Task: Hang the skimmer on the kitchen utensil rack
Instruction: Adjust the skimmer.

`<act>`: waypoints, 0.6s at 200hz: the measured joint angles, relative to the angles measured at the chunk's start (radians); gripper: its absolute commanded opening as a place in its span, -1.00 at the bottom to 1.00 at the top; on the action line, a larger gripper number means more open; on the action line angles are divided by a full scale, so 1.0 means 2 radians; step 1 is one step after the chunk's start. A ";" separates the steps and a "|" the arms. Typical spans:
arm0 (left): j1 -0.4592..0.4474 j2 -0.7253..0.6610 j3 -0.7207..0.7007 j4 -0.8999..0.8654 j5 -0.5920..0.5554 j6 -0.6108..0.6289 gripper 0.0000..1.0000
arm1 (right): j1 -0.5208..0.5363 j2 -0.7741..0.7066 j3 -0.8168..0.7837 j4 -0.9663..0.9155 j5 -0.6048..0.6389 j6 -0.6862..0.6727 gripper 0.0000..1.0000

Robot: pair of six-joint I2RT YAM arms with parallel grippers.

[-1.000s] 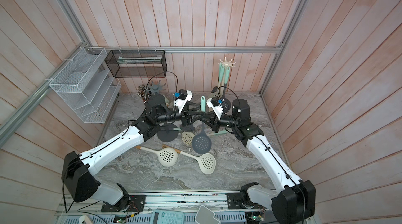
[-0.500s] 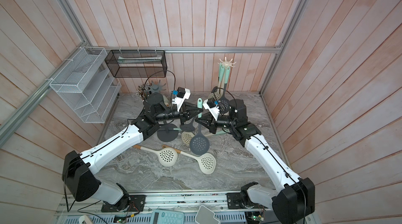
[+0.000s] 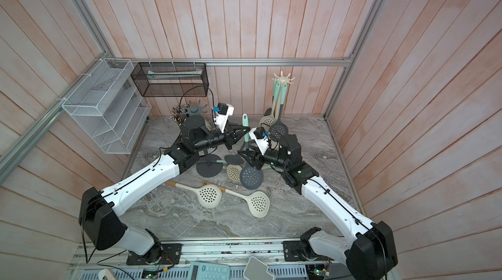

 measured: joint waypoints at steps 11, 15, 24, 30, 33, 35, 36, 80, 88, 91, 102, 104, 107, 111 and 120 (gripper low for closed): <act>0.000 0.000 0.000 -0.001 -0.015 -0.012 -1.00 | 0.014 -0.007 -0.016 0.018 0.040 0.004 0.07; 0.000 0.000 0.000 -0.001 -0.021 -0.016 -1.00 | 0.018 -0.008 -0.020 0.025 0.053 0.005 0.07; 0.000 0.000 0.000 -0.002 -0.031 -0.024 -1.00 | 0.027 -0.010 -0.027 0.037 0.077 0.007 0.06; 0.000 0.000 0.000 -0.003 -0.038 -0.028 -1.00 | 0.033 -0.010 -0.031 0.043 0.095 0.008 0.05; 0.000 0.000 0.000 -0.004 -0.041 -0.030 -1.00 | 0.035 -0.010 -0.032 0.047 0.104 0.009 0.04; 0.000 0.000 0.000 -0.004 -0.044 -0.032 -1.00 | 0.037 -0.010 -0.033 0.050 0.109 0.009 0.04; -0.001 0.000 0.000 -0.004 -0.045 -0.033 -1.00 | 0.038 -0.010 -0.033 0.050 0.111 0.009 0.04; -0.006 0.000 0.000 -0.009 -0.080 -0.050 -1.00 | 0.059 0.001 -0.043 0.092 0.193 0.015 -0.11; -0.006 0.000 0.000 -0.009 -0.084 -0.052 -1.00 | 0.059 0.006 -0.043 0.095 0.200 0.015 -0.14; -0.006 0.000 0.000 -0.010 -0.086 -0.052 -1.00 | 0.059 0.009 -0.043 0.097 0.203 0.015 -0.17; -0.007 0.000 0.000 -0.010 -0.089 -0.052 -1.00 | 0.059 0.016 -0.043 0.097 0.211 0.014 -0.25; -0.007 0.000 0.000 -0.011 -0.090 -0.052 -1.00 | 0.059 0.018 -0.043 0.097 0.212 0.015 -0.26; -0.007 0.000 0.000 -0.011 -0.091 -0.052 -1.00 | 0.059 0.019 -0.043 0.097 0.214 0.016 -0.28; -0.007 0.000 0.000 -0.011 -0.093 -0.052 -1.00 | 0.060 0.022 -0.043 0.097 0.216 0.015 -0.29; -0.007 0.000 0.000 -0.012 -0.093 -0.052 -1.00 | 0.060 0.027 -0.043 0.097 0.221 0.016 -0.36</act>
